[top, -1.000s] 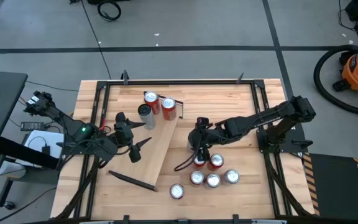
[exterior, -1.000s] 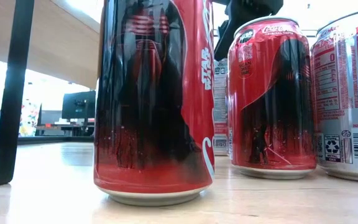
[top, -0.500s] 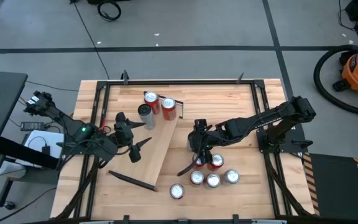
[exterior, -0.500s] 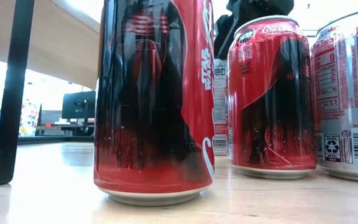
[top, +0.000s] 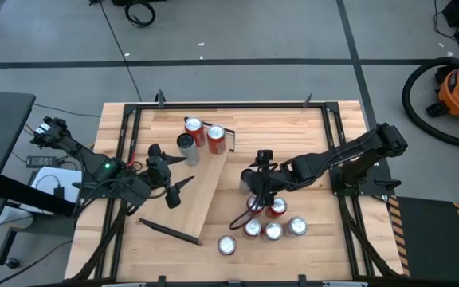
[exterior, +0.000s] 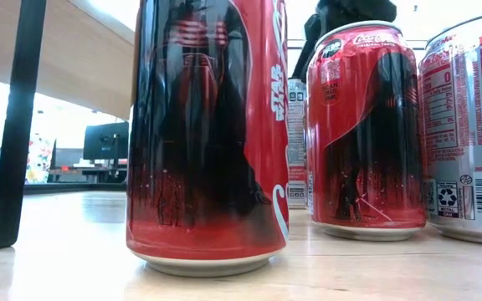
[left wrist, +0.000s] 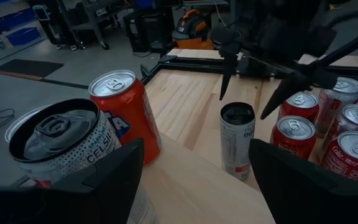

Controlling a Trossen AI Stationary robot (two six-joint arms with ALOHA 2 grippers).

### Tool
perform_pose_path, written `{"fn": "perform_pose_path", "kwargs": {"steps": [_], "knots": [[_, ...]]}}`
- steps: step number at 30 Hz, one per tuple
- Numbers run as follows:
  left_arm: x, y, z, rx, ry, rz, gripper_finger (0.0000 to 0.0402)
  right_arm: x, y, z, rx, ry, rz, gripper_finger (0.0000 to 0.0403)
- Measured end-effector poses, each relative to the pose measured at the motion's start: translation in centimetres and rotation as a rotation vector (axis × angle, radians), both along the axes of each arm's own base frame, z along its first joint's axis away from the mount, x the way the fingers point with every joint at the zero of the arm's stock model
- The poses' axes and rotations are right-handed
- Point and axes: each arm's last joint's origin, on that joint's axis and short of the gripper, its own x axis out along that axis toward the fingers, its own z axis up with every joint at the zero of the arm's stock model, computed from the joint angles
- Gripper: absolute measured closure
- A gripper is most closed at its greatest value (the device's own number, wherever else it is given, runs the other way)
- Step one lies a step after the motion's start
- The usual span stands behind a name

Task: Place canned beverage on shelf
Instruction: Put the white soda can on the shelf

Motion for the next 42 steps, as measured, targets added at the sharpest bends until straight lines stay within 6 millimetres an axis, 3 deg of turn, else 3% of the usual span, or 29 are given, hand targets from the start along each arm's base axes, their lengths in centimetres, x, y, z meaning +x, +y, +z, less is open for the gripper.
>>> {"fn": "perform_pose_path", "kwargs": {"steps": [11, 19, 26, 34, 42], "knots": [[0.0, 0.0, 0.0, 0.001, 0.001, 0.0, 0.01, -0.8, -1.3, -1.3, -0.186, 0.091, -0.049, 0.0056], [0.0, 0.0, 0.0, 0.002, 0.002, 0.0, 0.01, -1.3, -1.1, -0.2, -0.042, 0.037, -0.082, 0.0056], [0.0, 0.0, 0.0, 0.008, 0.005, -0.002, 0.01, -2.7, -1.4, 1.2, 0.061, -0.232, -0.122, 0.0056], [0.2, 0.1, 0.3, 0.084, 0.008, -0.003, 0.01, -3.9, -1.8, -2.3, 0.114, -0.425, -0.14, 0.0054], [0.7, 0.9, 0.6, 0.109, 0.006, 0.027, 0.01, -3.8, -1.8, -3.3, 0.162, -0.58, -0.144, 0.005]]}}
